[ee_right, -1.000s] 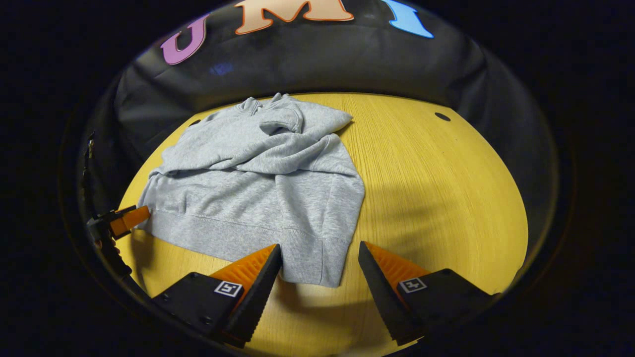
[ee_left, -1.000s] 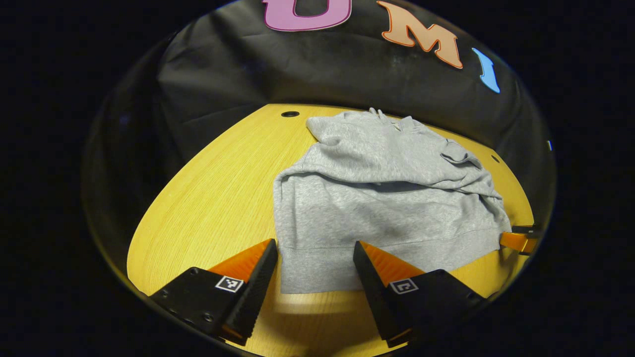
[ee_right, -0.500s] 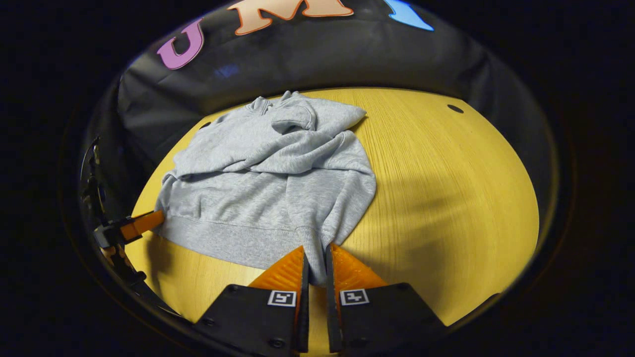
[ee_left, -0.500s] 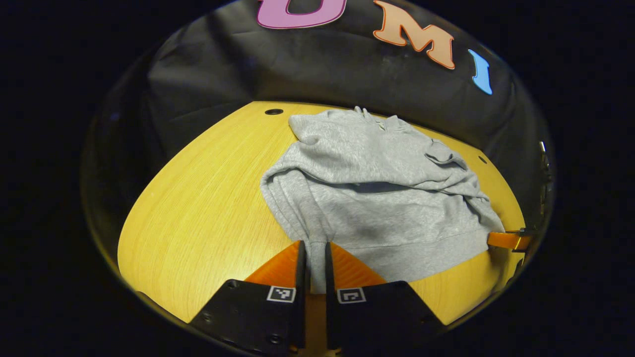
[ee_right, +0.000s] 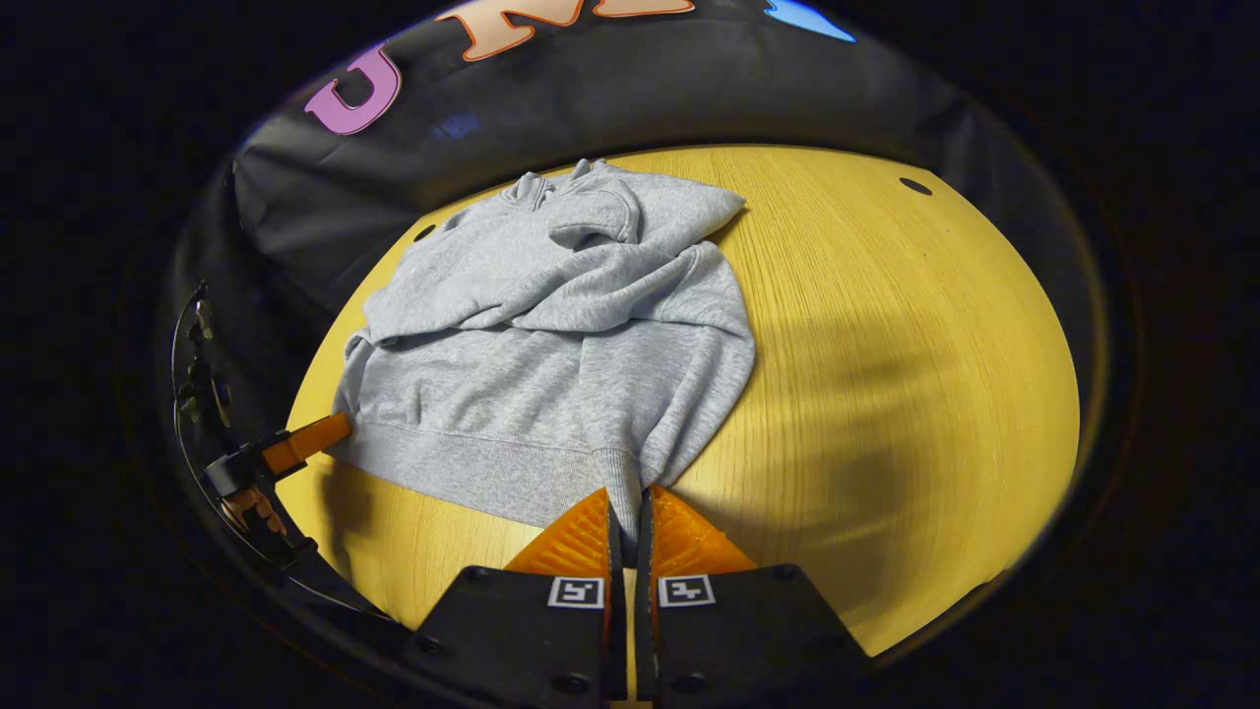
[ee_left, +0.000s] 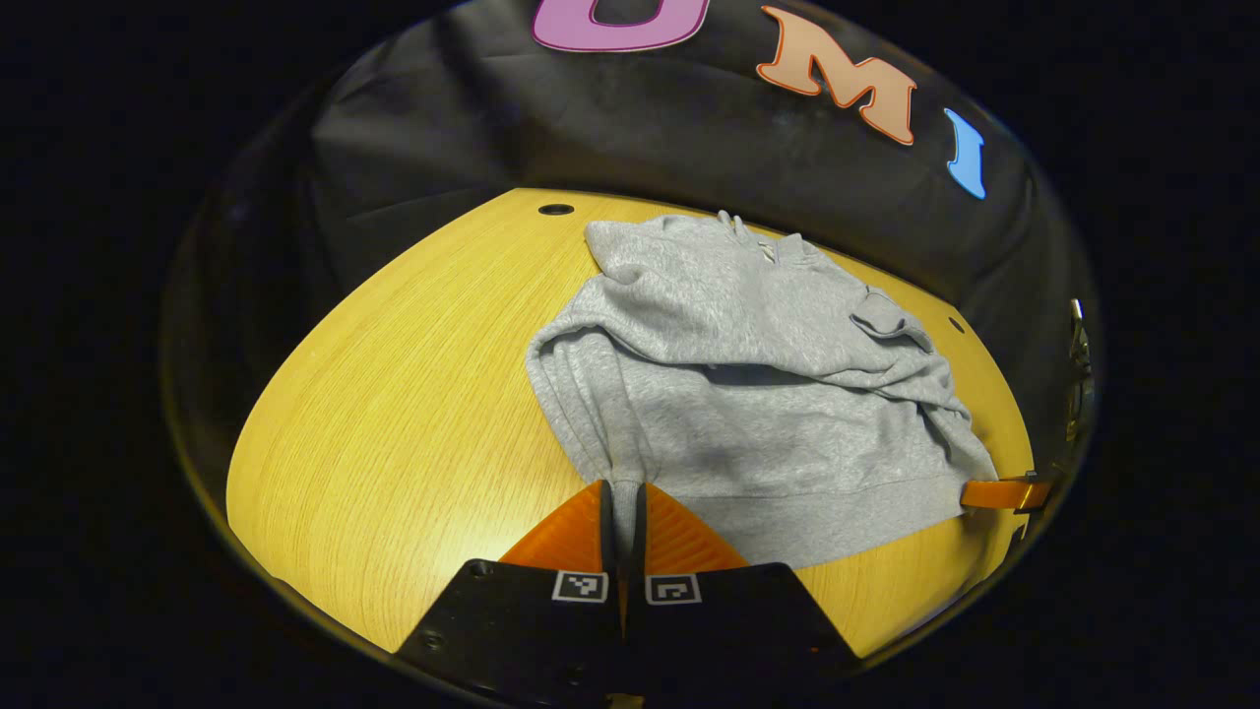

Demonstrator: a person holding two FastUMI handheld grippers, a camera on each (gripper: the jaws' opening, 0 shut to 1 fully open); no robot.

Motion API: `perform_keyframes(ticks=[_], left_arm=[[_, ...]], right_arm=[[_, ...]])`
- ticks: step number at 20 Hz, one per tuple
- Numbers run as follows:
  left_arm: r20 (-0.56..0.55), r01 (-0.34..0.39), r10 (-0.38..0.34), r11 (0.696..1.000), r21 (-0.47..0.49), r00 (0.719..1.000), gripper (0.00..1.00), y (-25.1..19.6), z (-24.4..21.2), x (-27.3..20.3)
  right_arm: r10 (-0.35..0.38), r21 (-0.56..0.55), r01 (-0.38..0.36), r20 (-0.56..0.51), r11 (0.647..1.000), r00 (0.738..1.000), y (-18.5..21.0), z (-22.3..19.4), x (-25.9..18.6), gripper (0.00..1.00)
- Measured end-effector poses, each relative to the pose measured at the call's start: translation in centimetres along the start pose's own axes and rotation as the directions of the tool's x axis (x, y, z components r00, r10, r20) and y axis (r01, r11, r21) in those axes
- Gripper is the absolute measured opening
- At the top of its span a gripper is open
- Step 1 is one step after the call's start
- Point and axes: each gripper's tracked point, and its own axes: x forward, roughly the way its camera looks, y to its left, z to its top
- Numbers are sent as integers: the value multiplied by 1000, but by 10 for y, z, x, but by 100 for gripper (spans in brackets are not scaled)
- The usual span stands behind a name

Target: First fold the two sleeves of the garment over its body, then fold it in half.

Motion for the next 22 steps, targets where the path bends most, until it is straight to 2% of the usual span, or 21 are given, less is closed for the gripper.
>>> perform_keyframes(ticks=[8,15,22], left_arm=[[-42,-3,4,1000,1,999,0,1,6,-7],[-26,5,-6,999,-49,1000,0,-9,34,-27],[30,26,-24,996,-81,999,0,-11,80,-30]], right_arm=[[34,-72,-35,-8,997,999,5,8,-5,6],[105,-36,-104,47,994,993,17,37,-30,6],[172,43,-179,131,983,976,27,92,-47,6]])
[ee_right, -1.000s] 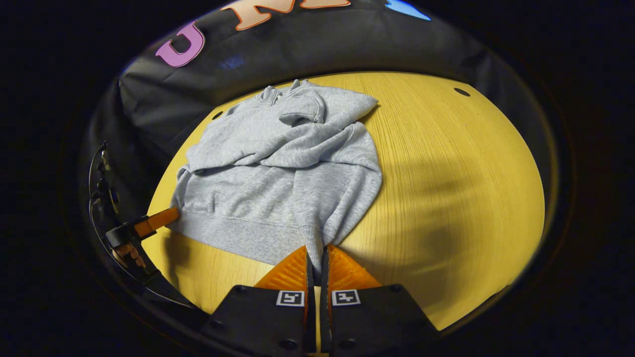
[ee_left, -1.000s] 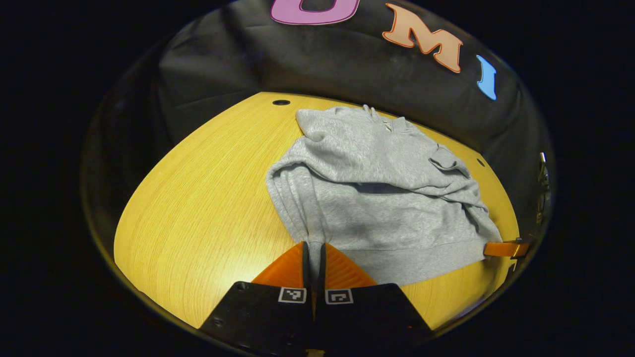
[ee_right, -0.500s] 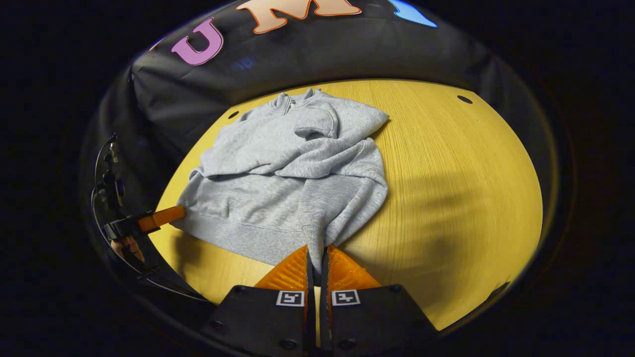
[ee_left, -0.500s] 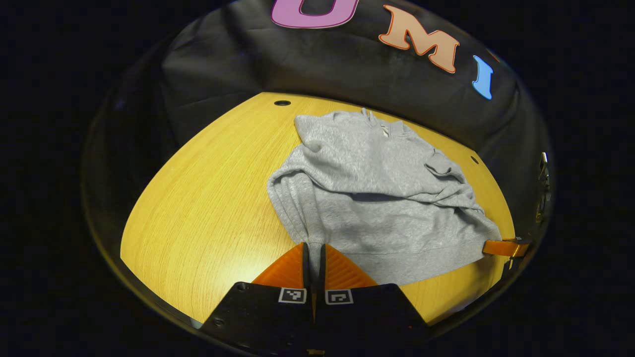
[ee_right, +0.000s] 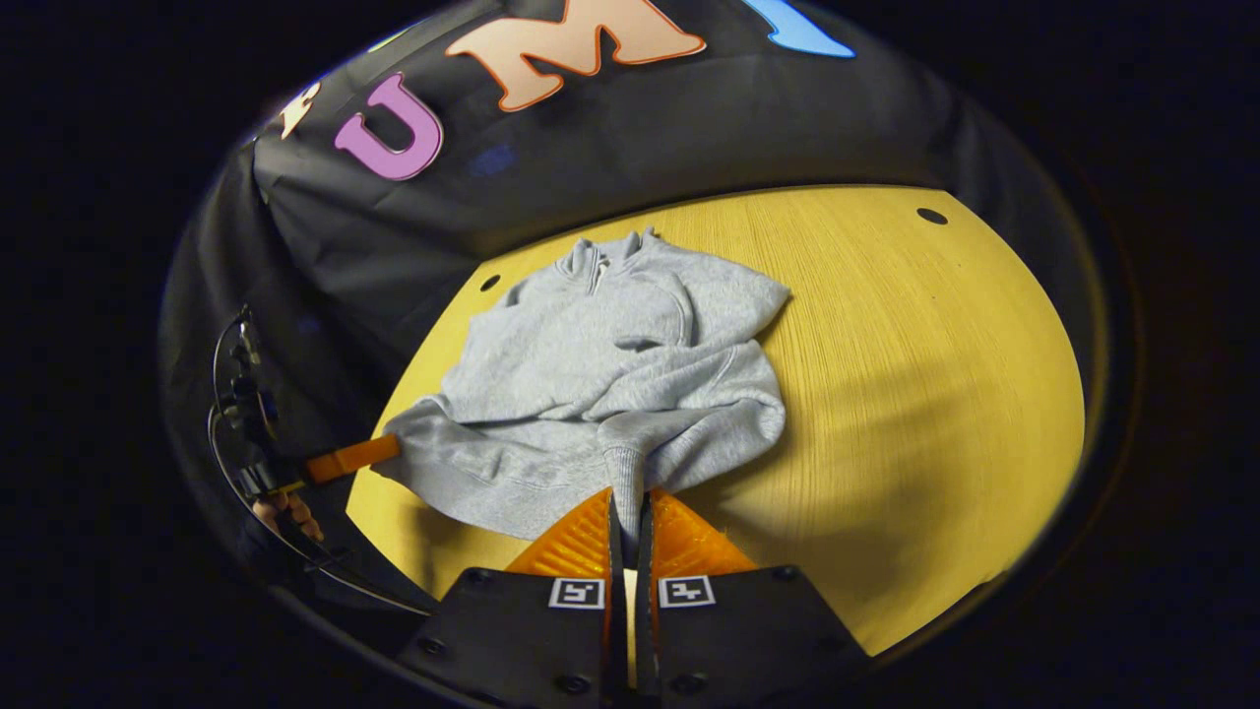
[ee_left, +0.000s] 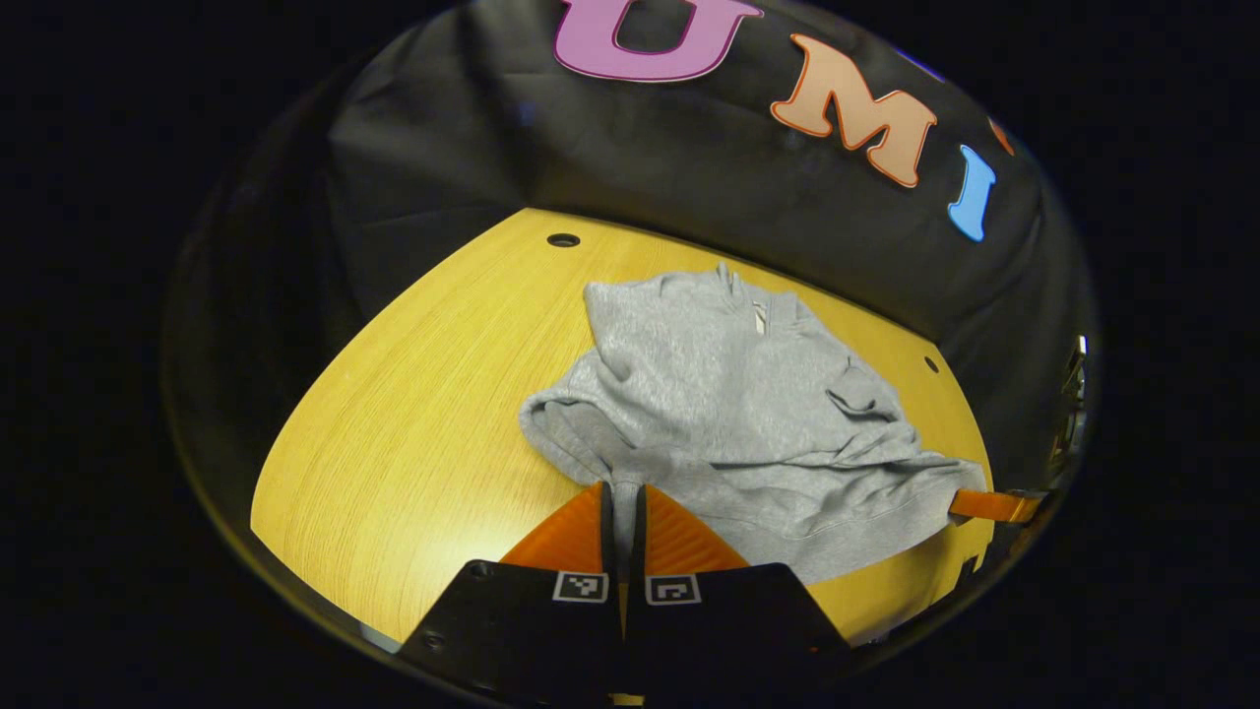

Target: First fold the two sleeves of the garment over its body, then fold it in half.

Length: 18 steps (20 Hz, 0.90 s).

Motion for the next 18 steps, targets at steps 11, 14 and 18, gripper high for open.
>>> perform_keyframes(ticks=[11,14,18], left_arm=[[59,36,-34,998,-49,998,0,-10,71,26],[38,34,-32,998,-44,999,0,-10,81,40],[5,42,-42,997,-57,999,0,-9,94,61]], right_arm=[[64,58,-70,107,996,992,14,81,12,6],[81,147,-93,90,985,993,15,91,21,6],[104,292,-118,61,949,993,9,102,47,6]])
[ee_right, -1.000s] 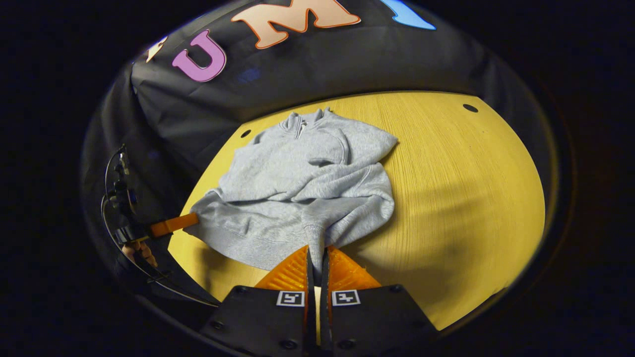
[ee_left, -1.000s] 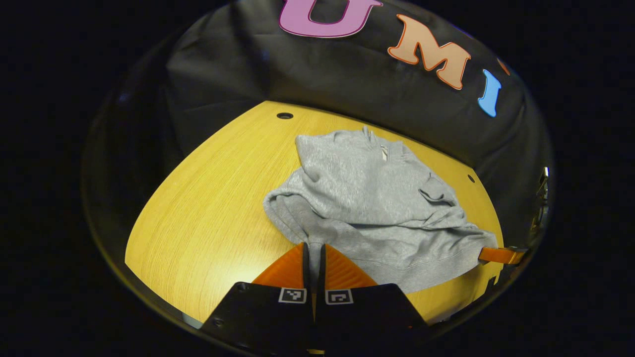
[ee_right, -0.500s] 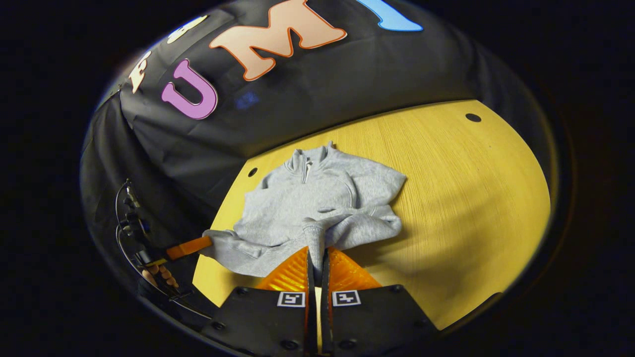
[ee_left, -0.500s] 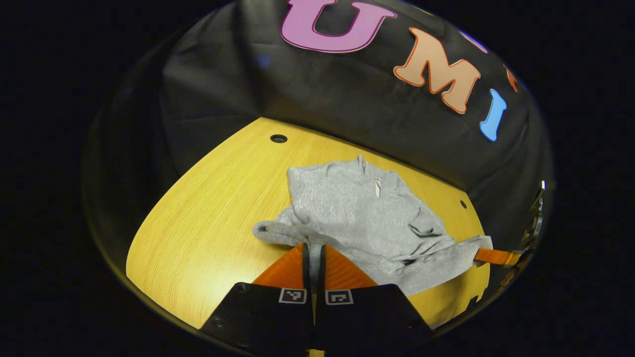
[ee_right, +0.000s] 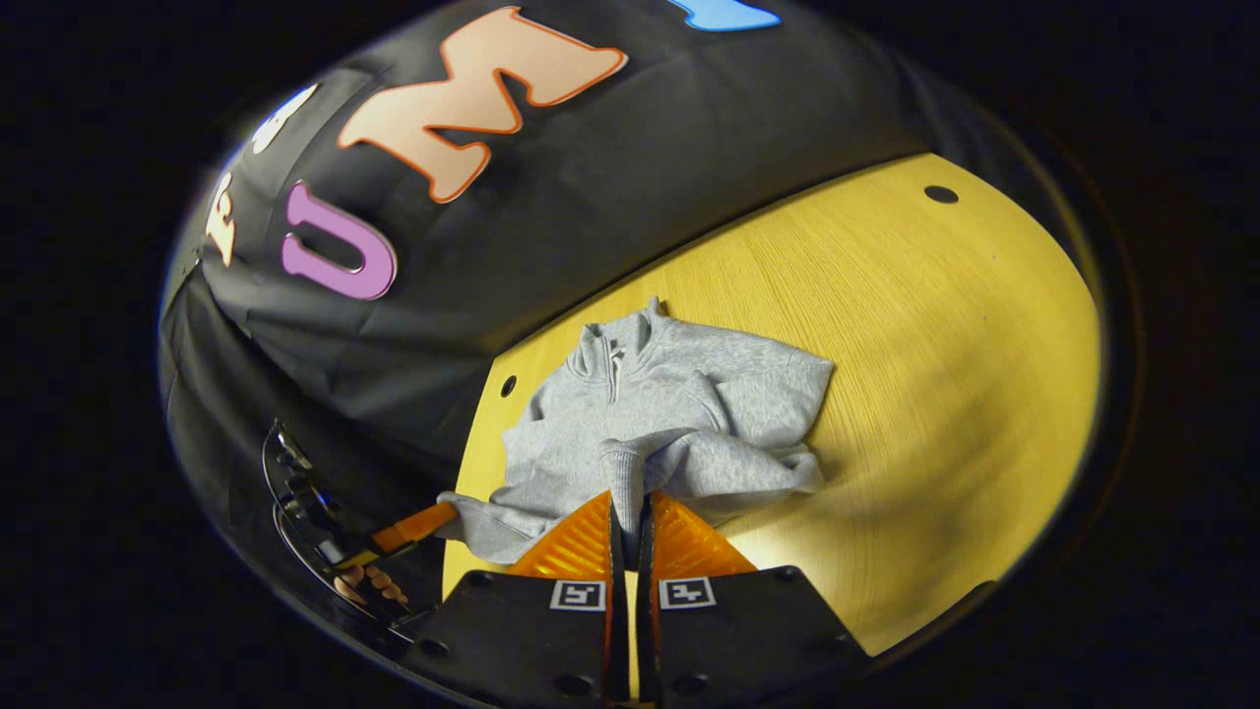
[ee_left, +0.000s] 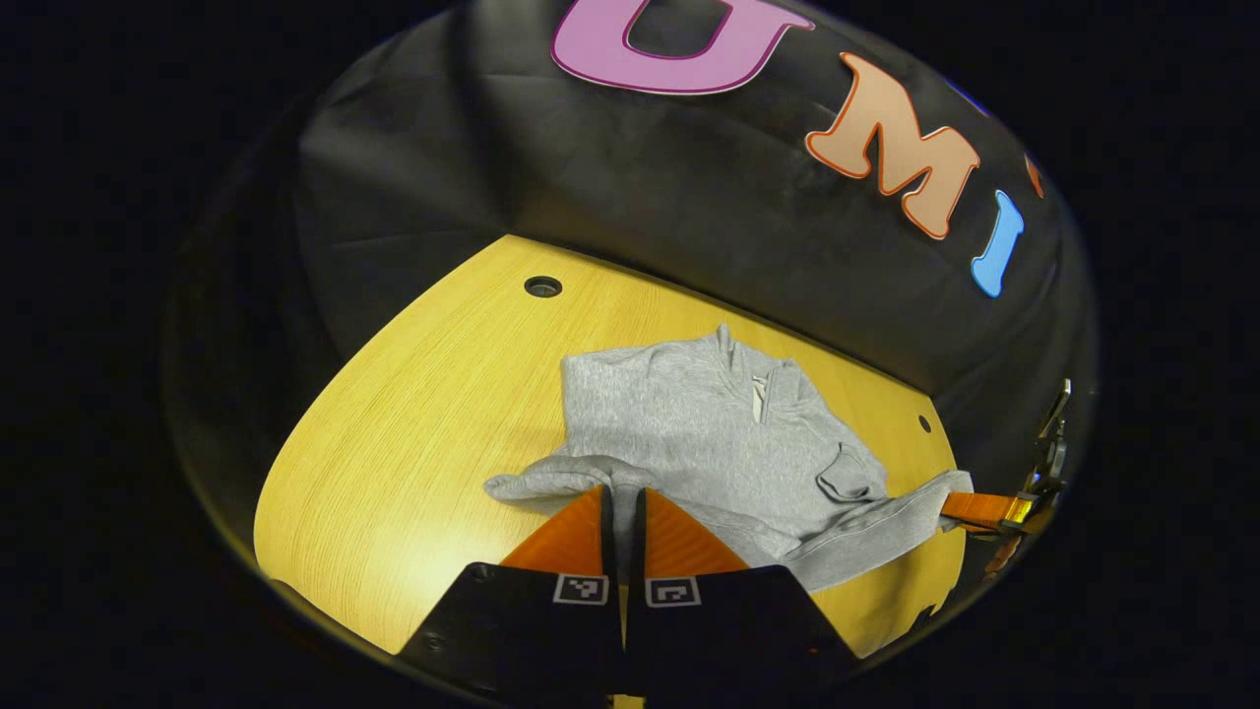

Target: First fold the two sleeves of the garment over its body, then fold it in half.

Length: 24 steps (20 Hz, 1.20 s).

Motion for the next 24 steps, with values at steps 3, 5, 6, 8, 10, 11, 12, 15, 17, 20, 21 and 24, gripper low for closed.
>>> perform_keyframes(ticks=[3,5,6,8,10,11,12,15,17,20,21,24], left_arm=[[-39,2,-3,1000,-19,999,0,1,8,20],[-82,-13,10,999,-35,997,0,4,8,34],[-100,-22,18,999,-42,995,0,4,9,41],[-119,-35,29,998,-50,992,2,4,10,53],[-118,-38,32,998,-43,993,6,3,13,61],[-111,-37,33,999,-40,993,8,2,17,64],[-107,-36,32,999,-38,994,20,2,19,70],[-60,-37,35,999,-31,998,48,2,33,76],[11,-72,72,997,19,997,62,6,51,78],[155,-128,109,985,117,982,100,2,87,64],[210,-143,110,979,148,972,98,-2,100,53],[351,-166,84,963,211,933,96,-24,135,20]], right_arm=[[-13,57,13,-8,998,1000,-7,3,14,3],[-34,76,35,-11,997,999,-14,0,25,6],[-45,90,46,-13,995,999,-17,-3,29,6],[-57,122,58,-14,991,998,-21,-4,36,11],[-72,146,72,-6,987,997,-26,3,33,11],[-77,159,76,0,984,997,-27,4,49,21],[-80,166,77,11,983,997,-28,7,52,25],[-94,160,83,62,984,994,-31,24,55,53],[-129,127,114,113,985,985,-37,35,51,89],[-149,32,146,214,989,965,-31,57,33,98],[-143,-6,149,243,989,959,-27,61,26,98],[-116,-108,161,339,981,933,-9,71,1,94]])
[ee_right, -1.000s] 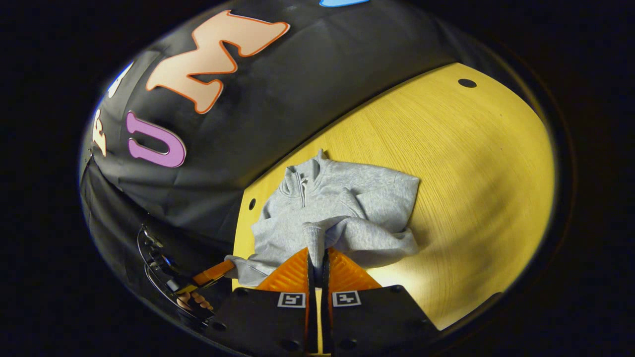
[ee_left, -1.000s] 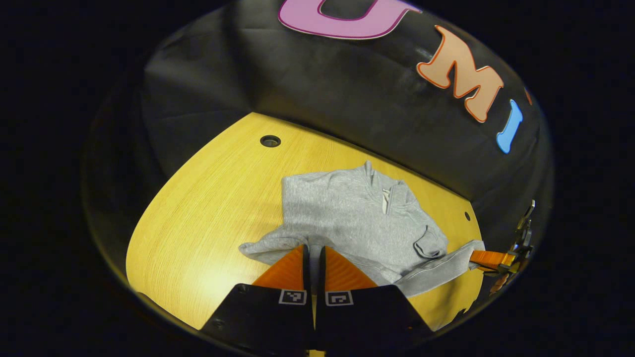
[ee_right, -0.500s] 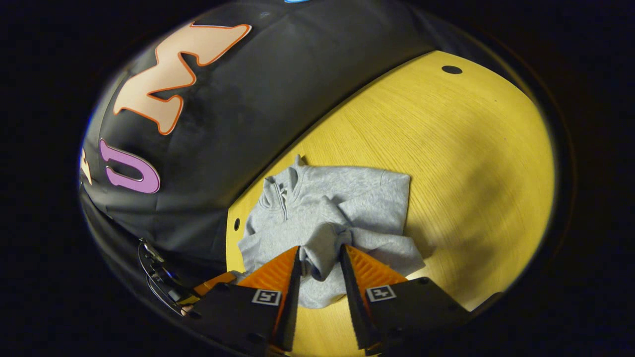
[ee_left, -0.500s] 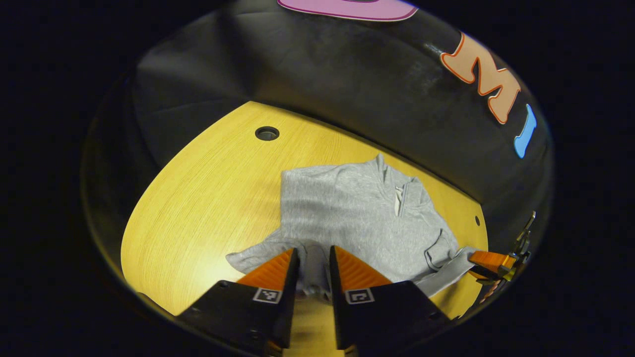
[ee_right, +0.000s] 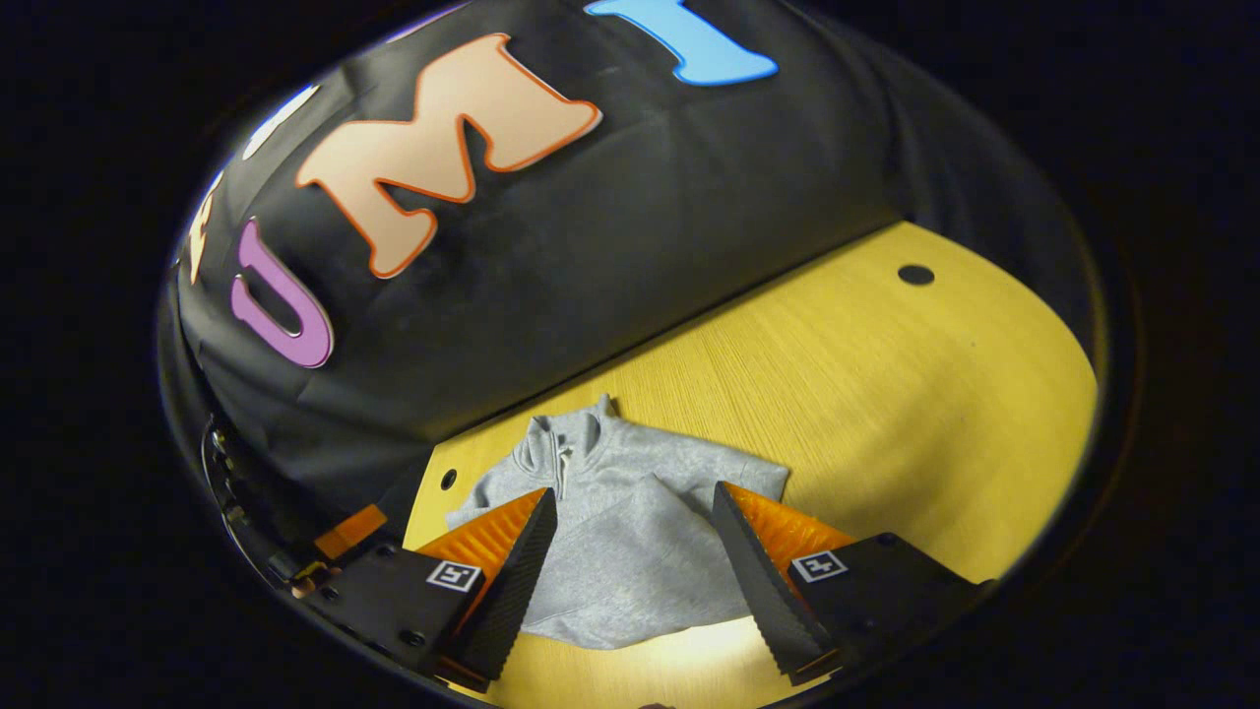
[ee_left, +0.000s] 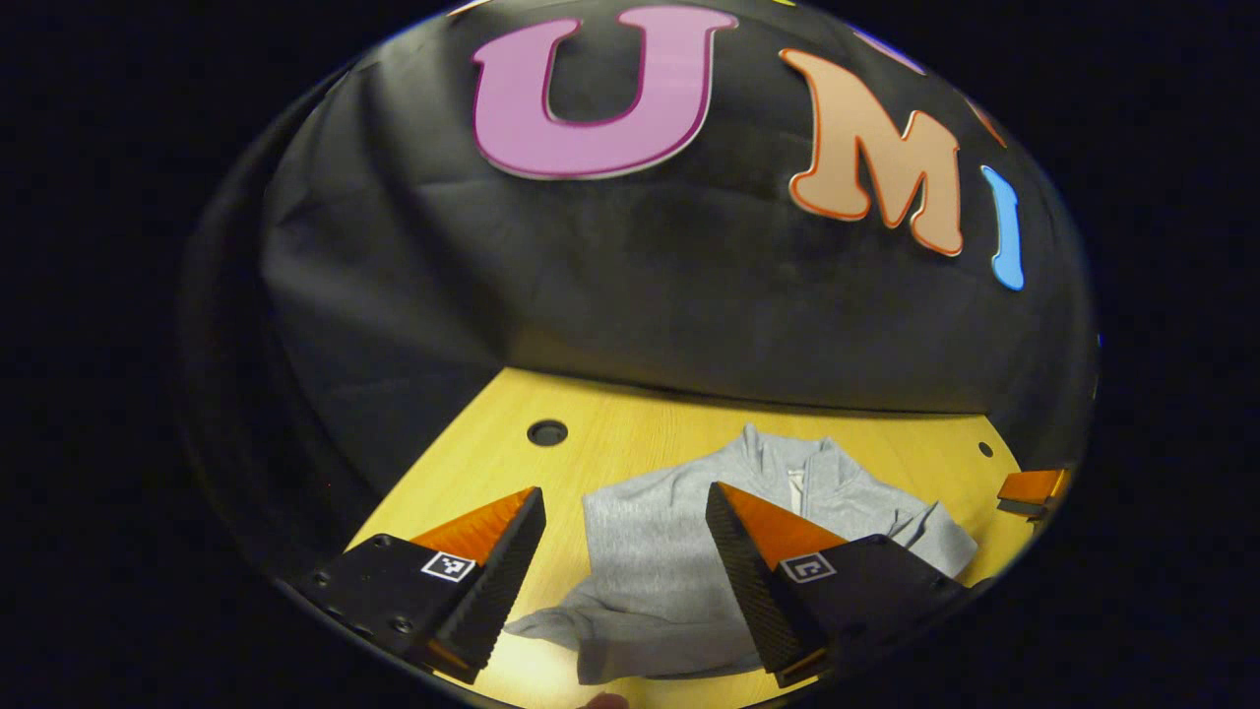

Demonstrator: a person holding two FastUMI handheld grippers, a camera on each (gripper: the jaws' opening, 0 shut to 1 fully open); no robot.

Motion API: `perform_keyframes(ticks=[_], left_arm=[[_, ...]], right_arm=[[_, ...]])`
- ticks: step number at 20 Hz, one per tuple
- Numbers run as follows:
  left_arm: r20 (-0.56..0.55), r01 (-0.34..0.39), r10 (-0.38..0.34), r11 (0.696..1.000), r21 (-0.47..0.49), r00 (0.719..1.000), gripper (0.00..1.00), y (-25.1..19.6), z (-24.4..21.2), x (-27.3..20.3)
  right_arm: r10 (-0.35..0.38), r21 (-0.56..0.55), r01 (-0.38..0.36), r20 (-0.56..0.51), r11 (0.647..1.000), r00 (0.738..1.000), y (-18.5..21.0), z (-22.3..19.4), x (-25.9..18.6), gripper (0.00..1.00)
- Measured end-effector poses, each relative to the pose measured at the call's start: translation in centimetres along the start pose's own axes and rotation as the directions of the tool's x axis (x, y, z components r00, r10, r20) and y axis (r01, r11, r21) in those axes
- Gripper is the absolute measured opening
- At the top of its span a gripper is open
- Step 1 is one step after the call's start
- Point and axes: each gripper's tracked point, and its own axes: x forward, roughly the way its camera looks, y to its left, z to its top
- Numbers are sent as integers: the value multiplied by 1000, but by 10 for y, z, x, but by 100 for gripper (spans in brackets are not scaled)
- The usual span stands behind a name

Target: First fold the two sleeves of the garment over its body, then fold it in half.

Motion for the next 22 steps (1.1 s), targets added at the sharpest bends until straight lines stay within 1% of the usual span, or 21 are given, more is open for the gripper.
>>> perform_keyframes(ticks=[1,2,3,5,6,7,10,12,14,17,19,22], left_arm=[[40,-4,4,1000,16,999,96,-2,11,-9],[81,-9,6,999,31,997,95,-4,20,-20],[117,-18,13,999,40,993,95,-8,27,-31],[215,-22,11,999,48,977,95,-13,46,-55],[248,-26,11,998,54,969,95,-12,49,-70],[276,-28,9,998,62,961,95,-13,53,-82],[290,-24,4,998,64,957,95,-18,48,-111],[302,-27,8,998,61,953,94,-19,47,-125],[314,-40,15,997,72,949,94,-18,44,-135],[311,-39,13,996,79,950,94,-21,44,-134],[306,-42,13,995,88,952,94,-19,41,-133],[307,-50,16,993,105,952,94,-20,41,-137]], right_arm=[[-2,-37,3,38,999,999,2,6,-10,94],[-7,-81,14,80,997,997,4,13,-21,98],[-10,-128,26,128,991,992,5,22,-34,98],[5,-218,43,216,975,976,14,35,-64,98],[19,-259,49,252,965,968,19,39,-78,94],[31,-297,59,287,953,957,25,41,-88,98],[50,-377,110,390,920,919,34,52,-121,98],[83,-398,106,430,911,899,45,56,-139,98],[106,-409,96,445,907,889,50,55,-148,98],[95,-413,118,460,903,883,46,56,-146,98],[85,-399,120,458,909,885,45,55,-144,99],[86,-388,123,480,913,873,44,64,-149,98]])
